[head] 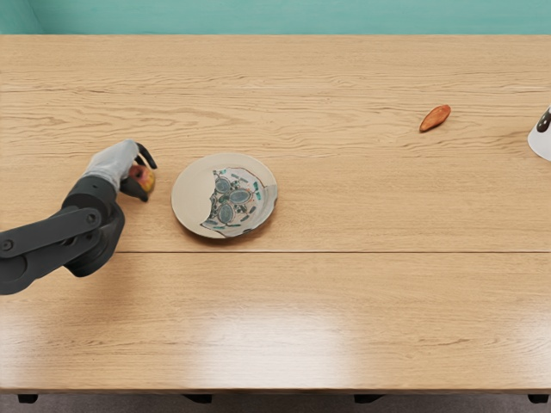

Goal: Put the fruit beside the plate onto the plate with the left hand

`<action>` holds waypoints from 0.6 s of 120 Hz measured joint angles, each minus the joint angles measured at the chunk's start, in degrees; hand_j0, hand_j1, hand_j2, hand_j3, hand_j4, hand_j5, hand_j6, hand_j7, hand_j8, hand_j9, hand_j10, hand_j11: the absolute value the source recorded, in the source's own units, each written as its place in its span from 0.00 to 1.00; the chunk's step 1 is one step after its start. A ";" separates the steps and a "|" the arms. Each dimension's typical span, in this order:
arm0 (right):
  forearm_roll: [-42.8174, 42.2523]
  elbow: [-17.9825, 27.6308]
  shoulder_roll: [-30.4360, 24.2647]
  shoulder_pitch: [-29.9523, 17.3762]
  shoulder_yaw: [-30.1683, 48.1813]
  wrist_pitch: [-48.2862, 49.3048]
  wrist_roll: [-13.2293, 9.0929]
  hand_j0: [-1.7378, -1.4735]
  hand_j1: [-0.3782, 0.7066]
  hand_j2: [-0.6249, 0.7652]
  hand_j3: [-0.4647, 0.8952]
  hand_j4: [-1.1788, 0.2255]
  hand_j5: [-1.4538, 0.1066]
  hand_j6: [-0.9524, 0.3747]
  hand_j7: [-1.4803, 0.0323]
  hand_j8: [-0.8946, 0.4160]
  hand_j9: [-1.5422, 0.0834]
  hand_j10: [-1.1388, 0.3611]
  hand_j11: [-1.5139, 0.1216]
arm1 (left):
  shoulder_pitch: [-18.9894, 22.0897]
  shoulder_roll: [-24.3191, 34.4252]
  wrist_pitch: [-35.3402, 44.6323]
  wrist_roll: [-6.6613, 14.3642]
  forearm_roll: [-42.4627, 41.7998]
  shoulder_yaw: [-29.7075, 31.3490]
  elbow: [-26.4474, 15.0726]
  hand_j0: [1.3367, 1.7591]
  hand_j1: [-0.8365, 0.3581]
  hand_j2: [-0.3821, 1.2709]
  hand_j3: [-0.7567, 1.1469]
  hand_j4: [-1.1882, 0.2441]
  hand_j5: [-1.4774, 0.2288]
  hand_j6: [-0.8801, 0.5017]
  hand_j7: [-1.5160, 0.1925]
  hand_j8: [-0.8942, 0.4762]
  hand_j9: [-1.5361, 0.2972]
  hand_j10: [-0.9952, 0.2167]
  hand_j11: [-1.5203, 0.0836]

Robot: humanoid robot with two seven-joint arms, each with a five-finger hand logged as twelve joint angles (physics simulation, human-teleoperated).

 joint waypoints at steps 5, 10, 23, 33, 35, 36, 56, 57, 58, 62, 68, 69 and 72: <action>0.00 0.00 0.00 0.02 0.00 0.00 -0.01 0.30 0.03 0.45 0.34 0.84 0.93 0.72 0.98 0.68 0.95 0.76 0.93 | 0.00 0.89 -0.04 -0.03 0.00 -0.05 -0.32 0.73 0.47 0.40 0.45 0.40 0.39 0.26 0.42 0.26 0.39 0.31 0.44; 0.00 0.00 0.00 0.03 0.00 -0.01 -0.01 0.30 0.03 0.45 0.34 0.84 0.93 0.72 0.98 0.68 0.95 0.76 0.93 | -0.48 2.67 -0.03 -0.01 -0.17 -0.12 -1.18 0.74 0.48 0.39 0.44 0.40 0.39 0.26 0.41 0.26 0.39 0.31 0.44; 0.00 0.02 0.00 0.05 0.00 -0.01 0.01 0.30 0.03 0.45 0.34 0.84 0.93 0.72 0.98 0.68 0.95 0.76 0.93 | -1.00 3.71 -0.01 -0.02 -0.32 -0.26 -3.04 0.74 0.48 0.40 0.42 0.39 0.39 0.26 0.41 0.26 0.39 0.31 0.43; 0.00 0.03 0.00 0.06 0.00 -0.01 0.00 0.30 0.03 0.45 0.34 0.84 0.93 0.72 0.98 0.68 0.95 0.76 0.93 | -1.13 5.66 0.04 0.02 -0.50 -0.75 -4.80 0.75 0.48 0.40 0.41 0.39 0.39 0.26 0.41 0.27 0.39 0.30 0.43; 0.00 0.04 0.00 0.06 0.00 0.00 0.01 0.30 0.03 0.45 0.34 0.84 0.93 0.72 0.98 0.68 0.95 0.76 0.93 | -1.30 5.94 0.02 0.01 -0.57 -0.85 -5.07 0.75 0.48 0.41 0.41 0.39 0.39 0.25 0.41 0.26 0.39 0.30 0.43; 0.00 0.04 0.00 0.06 0.00 -0.01 0.02 0.30 0.03 0.45 0.34 0.84 0.93 0.72 0.98 0.68 0.95 0.76 0.93 | -1.35 6.01 0.03 0.01 -0.58 -0.90 -5.19 0.75 0.48 0.41 0.41 0.39 0.39 0.25 0.41 0.26 0.39 0.30 0.43; 0.00 0.04 0.00 0.06 0.00 0.00 0.02 0.30 0.03 0.45 0.34 0.84 0.93 0.72 0.98 0.68 0.95 0.76 0.93 | -3.05 8.87 -0.03 0.01 -0.85 -1.47 -8.22 0.75 0.48 0.43 0.40 0.39 0.38 0.25 0.40 0.26 0.39 0.30 0.43; 0.00 0.04 0.00 0.06 0.00 0.01 0.02 0.30 0.03 0.45 0.34 0.84 0.93 0.72 0.98 0.68 0.95 0.76 0.93 | -3.22 9.01 -0.02 0.02 -0.81 -1.49 -8.42 0.75 0.48 0.43 0.40 0.39 0.39 0.25 0.40 0.25 0.39 0.30 0.43; 0.00 0.04 0.00 0.06 0.00 0.01 0.03 0.30 0.03 0.45 0.34 0.84 0.93 0.72 0.98 0.68 0.95 0.76 0.93 | -3.43 9.12 -0.01 0.03 -0.81 -1.50 -8.64 0.75 0.48 0.43 0.40 0.39 0.39 0.25 0.40 0.25 0.39 0.30 0.43; 0.00 0.04 0.00 0.06 0.00 0.00 0.02 0.30 0.03 0.45 0.34 0.84 0.93 0.72 0.98 0.68 0.95 0.76 0.93 | -4.02 9.24 -0.01 0.05 -0.77 -1.54 -9.46 0.75 0.47 0.43 0.40 0.38 0.39 0.25 0.41 0.26 0.39 0.30 0.43; 0.00 0.03 0.00 0.06 0.00 0.00 0.03 0.30 0.03 0.45 0.34 0.84 0.93 0.72 0.98 0.68 0.95 0.76 0.93 | -4.30 9.25 -0.07 0.04 -0.73 -1.59 -10.61 0.75 0.47 0.45 0.40 0.38 0.39 0.25 0.40 0.27 0.39 0.30 0.43; 0.00 0.02 0.00 0.06 0.00 0.00 0.03 0.30 0.03 0.45 0.34 0.84 0.93 0.72 0.98 0.68 0.95 0.76 0.93 | -4.30 9.22 -0.07 0.04 -0.74 -1.59 -10.78 0.75 0.46 0.45 0.40 0.38 0.39 0.25 0.40 0.26 0.39 0.30 0.43; 0.00 0.01 0.00 0.06 0.00 -0.01 0.04 0.30 0.03 0.45 0.34 0.84 0.93 0.72 0.98 0.68 0.95 0.76 0.93 | -4.34 9.18 -0.10 0.03 -0.79 -1.60 -11.23 0.76 0.46 0.46 0.40 0.38 0.39 0.25 0.40 0.27 0.39 0.30 0.43</action>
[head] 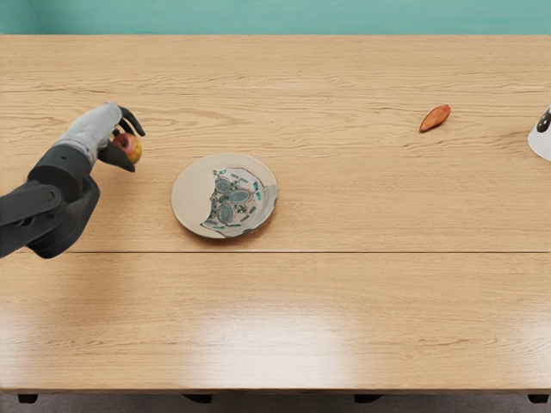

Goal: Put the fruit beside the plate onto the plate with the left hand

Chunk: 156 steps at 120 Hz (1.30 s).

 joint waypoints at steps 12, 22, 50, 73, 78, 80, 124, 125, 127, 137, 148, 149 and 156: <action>0.00 -0.03 0.00 0.00 0.00 0.00 0.06 0.30 0.03 0.45 0.34 0.84 0.93 0.72 0.98 0.68 0.95 0.76 0.93 | -1.09 -0.37 -0.09 0.00 -0.22 0.01 -1.64 0.76 0.47 0.44 0.40 0.39 0.38 0.25 0.40 0.26 0.39 0.30 0.43; 0.00 -0.04 0.00 0.00 0.00 -0.01 0.09 0.30 0.03 0.45 0.34 0.84 0.93 0.72 0.98 0.68 0.95 0.76 0.93 | -3.08 -0.97 -0.20 -0.02 -0.58 0.09 -2.61 0.76 0.48 0.44 0.40 0.39 0.38 0.24 0.40 0.25 0.39 0.30 0.43; -0.05 0.02 0.00 0.02 -0.01 0.03 0.10 0.30 0.03 0.45 0.34 0.84 0.93 0.72 0.98 0.68 0.95 0.76 0.93 | -6.09 -4.16 -0.55 -0.03 -2.16 0.22 -4.98 0.76 0.46 0.47 0.40 0.40 0.37 0.25 0.40 0.25 0.39 0.30 0.43; -0.08 0.03 0.00 0.35 0.00 0.00 0.11 0.30 0.03 0.45 0.34 0.84 0.93 0.72 0.98 0.68 0.95 0.76 0.93 | -6.11 -8.89 -0.71 -0.01 -2.92 0.32 -5.33 0.76 0.44 0.52 0.40 0.40 0.37 0.24 0.40 0.26 0.39 0.30 0.44; -0.08 0.03 0.00 0.38 0.00 0.00 0.11 0.30 0.03 0.45 0.34 0.84 0.93 0.72 0.98 0.68 0.95 0.76 0.93 | -6.12 -9.43 -0.74 -0.03 -3.09 0.32 -5.36 0.76 0.44 0.51 0.40 0.40 0.37 0.24 0.41 0.25 0.39 0.30 0.43; -0.08 0.03 0.00 0.39 0.00 0.00 0.11 0.30 0.03 0.45 0.34 0.84 0.93 0.72 0.98 0.68 0.95 0.76 0.93 | -6.12 -9.90 -0.72 -0.02 -3.21 0.32 -5.36 0.76 0.44 0.51 0.40 0.40 0.37 0.24 0.41 0.25 0.39 0.30 0.43; -0.08 0.03 0.00 0.77 0.00 -0.01 0.11 0.30 0.03 0.45 0.34 0.84 0.93 0.72 0.98 0.68 0.95 0.76 0.93 | -4.00 -13.05 -0.54 -0.05 -3.63 0.76 -3.08 0.76 0.51 0.47 0.40 0.46 0.45 0.30 0.48 0.32 0.46 0.38 0.51; -0.08 0.03 0.00 0.77 0.00 -0.01 0.11 0.30 0.03 0.45 0.34 0.84 0.93 0.72 0.98 0.68 0.95 0.76 0.93 | -4.00 -13.03 -0.52 -0.05 -3.63 0.71 -3.09 0.76 0.52 0.46 0.40 0.47 0.46 0.31 0.49 0.33 0.47 0.39 0.53; -0.08 0.03 0.00 0.78 0.00 -0.01 0.11 0.30 0.03 0.45 0.34 0.84 0.93 0.72 0.98 0.68 0.95 0.76 0.93 | -4.01 -13.06 -0.48 -0.05 -3.66 0.63 -3.12 0.76 0.55 0.45 0.40 0.50 0.49 0.33 0.52 0.35 0.49 0.42 0.55; -0.08 0.03 0.00 0.80 0.00 -0.01 0.11 0.30 0.03 0.45 0.34 0.84 0.93 0.72 0.98 0.68 0.95 0.76 0.93 | -4.01 -13.28 -0.35 -0.05 -3.83 0.35 -3.22 0.76 0.68 0.38 0.40 0.59 0.60 0.42 0.62 0.43 0.59 0.54 0.67; -0.08 0.03 0.00 0.82 0.00 -0.01 0.11 0.30 0.03 0.45 0.34 0.84 0.93 0.72 0.98 0.68 0.95 0.76 0.93 | -4.02 -12.89 -0.28 -0.05 -3.97 0.01 -3.63 0.76 0.78 0.33 0.40 0.67 0.68 0.48 0.71 0.50 0.67 0.63 0.75; -0.08 0.03 0.00 0.82 0.00 -0.01 0.11 0.30 0.03 0.45 0.34 0.84 0.93 0.72 0.98 0.68 0.95 0.76 0.93 | -4.05 -12.75 -0.28 -0.05 -3.99 -0.12 -3.75 0.76 0.78 0.32 0.40 0.67 0.69 0.49 0.71 0.50 0.68 0.63 0.76; -0.05 0.03 0.00 0.84 0.00 -0.01 0.11 0.30 0.03 0.45 0.34 0.84 0.93 0.72 0.98 0.68 0.95 0.76 0.93 | -4.02 -8.25 -0.32 -0.05 -5.55 -2.91 -5.42 0.76 0.83 0.30 0.40 0.71 0.73 0.52 0.75 0.54 0.71 0.67 0.80</action>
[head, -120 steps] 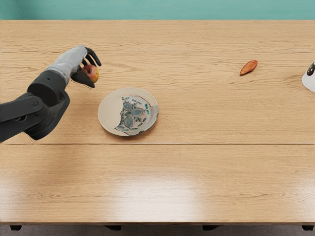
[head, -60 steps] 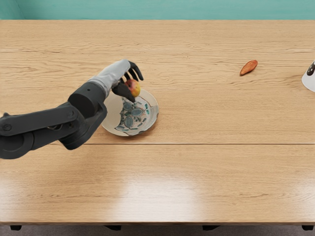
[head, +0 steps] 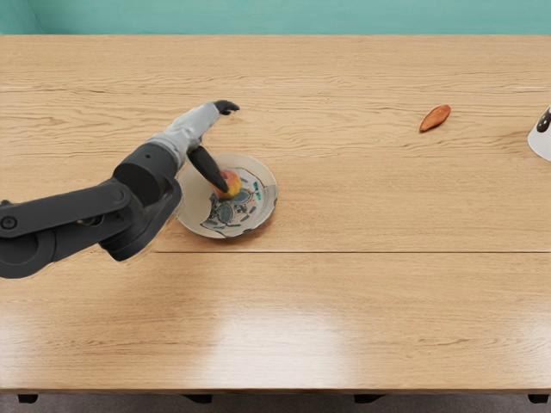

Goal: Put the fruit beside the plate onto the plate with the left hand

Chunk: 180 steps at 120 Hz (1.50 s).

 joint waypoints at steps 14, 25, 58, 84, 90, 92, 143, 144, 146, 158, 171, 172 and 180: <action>-0.01 0.00 0.00 0.03 0.00 0.01 -0.02 0.30 0.03 0.45 0.34 0.84 0.93 0.72 0.98 0.68 0.95 0.76 0.93 | 4.50 8.86 -1.74 0.00 -17.84 -10.49 -4.33 0.76 0.90 0.27 0.40 0.76 0.78 0.57 0.81 0.58 0.76 0.73 0.86; -0.03 0.00 0.00 0.08 0.00 0.00 -0.06 0.30 0.03 0.45 0.34 0.84 0.93 0.72 0.98 0.68 0.95 0.76 0.93 | 10.50 19.77 -16.22 0.00 -34.09 -19.59 -5.57 0.76 0.93 0.26 0.40 0.78 0.81 0.59 0.83 0.60 0.79 0.76 0.89; 0.01 0.01 0.00 0.35 0.00 0.00 -0.16 0.30 0.03 0.45 0.34 0.84 0.93 0.72 0.98 0.68 0.95 0.76 0.93 | 19.70 33.89 -54.99 0.00 -80.57 -28.75 -3.54 0.76 0.97 0.24 0.40 0.81 0.84 0.62 0.87 0.63 0.82 0.80 0.92; 0.04 0.01 0.00 0.40 0.00 0.00 -0.17 0.30 0.03 0.45 0.34 0.84 0.93 0.72 0.98 0.68 0.95 0.76 0.93 | 21.66 37.74 -59.48 0.00 -93.33 -29.33 -3.14 0.76 0.98 0.23 0.40 0.82 0.85 0.63 0.87 0.64 0.83 0.81 0.93; 0.03 0.00 0.00 0.40 0.00 0.00 -0.17 0.30 0.03 0.45 0.34 0.84 0.93 0.72 0.98 0.68 0.95 0.76 0.93 | 21.66 38.05 -59.73 0.00 -94.22 -29.38 -3.15 0.76 0.98 0.23 0.40 0.82 0.85 0.63 0.88 0.64 0.83 0.81 0.94; 0.03 0.00 0.00 0.40 0.00 0.00 -0.17 0.30 0.03 0.45 0.34 0.84 0.93 0.72 0.98 0.68 0.95 0.76 0.93 | 21.66 38.26 -59.79 0.00 -94.43 -29.39 -3.15 0.76 0.98 0.23 0.40 0.82 0.85 0.63 0.88 0.64 0.83 0.81 0.94; 0.05 0.00 0.00 0.39 0.00 0.00 -0.18 0.30 0.03 0.45 0.34 0.84 0.93 0.72 0.98 0.68 0.95 0.76 0.93 | 21.66 38.39 -60.12 0.00 -95.62 -29.46 -3.16 0.76 0.98 0.23 0.40 0.83 0.86 0.63 0.88 0.65 0.83 0.82 0.94; 0.05 0.00 0.00 0.39 0.00 0.00 -0.18 0.30 0.03 0.45 0.34 0.84 0.93 0.72 0.98 0.68 0.95 0.76 0.93 | 21.66 38.39 -60.12 0.00 -95.62 -29.46 -3.16 0.76 0.98 0.23 0.40 0.83 0.86 0.63 0.88 0.65 0.83 0.82 0.94; 0.05 0.00 0.00 0.39 0.00 0.00 -0.18 0.30 0.03 0.45 0.34 0.84 0.93 0.72 0.98 0.68 0.95 0.76 0.93 | 21.66 38.39 -60.12 0.00 -95.62 -29.46 -3.16 0.76 0.98 0.23 0.40 0.83 0.86 0.63 0.88 0.65 0.83 0.82 0.94; 0.05 0.00 0.00 0.39 0.00 0.00 -0.18 0.30 0.03 0.45 0.34 0.84 0.93 0.72 0.98 0.68 0.95 0.76 0.93 | 21.66 38.39 -60.12 0.00 -95.63 -29.46 -3.16 0.76 0.98 0.23 0.40 0.83 0.86 0.63 0.88 0.65 0.83 0.82 0.94; 0.05 0.00 0.00 0.39 0.00 0.00 -0.18 0.30 0.03 0.45 0.34 0.84 0.93 0.72 0.98 0.68 0.95 0.76 0.93 | 21.66 38.39 -60.13 0.00 -95.63 -29.46 -3.16 0.76 0.98 0.23 0.40 0.83 0.86 0.63 0.88 0.65 0.83 0.82 0.94; 0.05 0.00 0.00 0.39 0.00 0.00 -0.18 0.30 0.03 0.45 0.34 0.84 0.93 0.72 0.98 0.68 0.95 0.76 0.93 | 21.66 38.39 -60.13 0.00 -95.63 -29.46 -3.16 0.76 0.98 0.23 0.40 0.83 0.86 0.63 0.88 0.65 0.83 0.82 0.94; 0.05 0.00 0.00 0.39 0.00 0.00 -0.18 0.30 0.03 0.45 0.34 0.84 0.93 0.72 0.98 0.68 0.95 0.76 0.93 | 21.66 38.39 -60.13 0.00 -95.64 -29.46 -3.16 0.76 0.98 0.23 0.40 0.83 0.86 0.63 0.88 0.65 0.83 0.82 0.94</action>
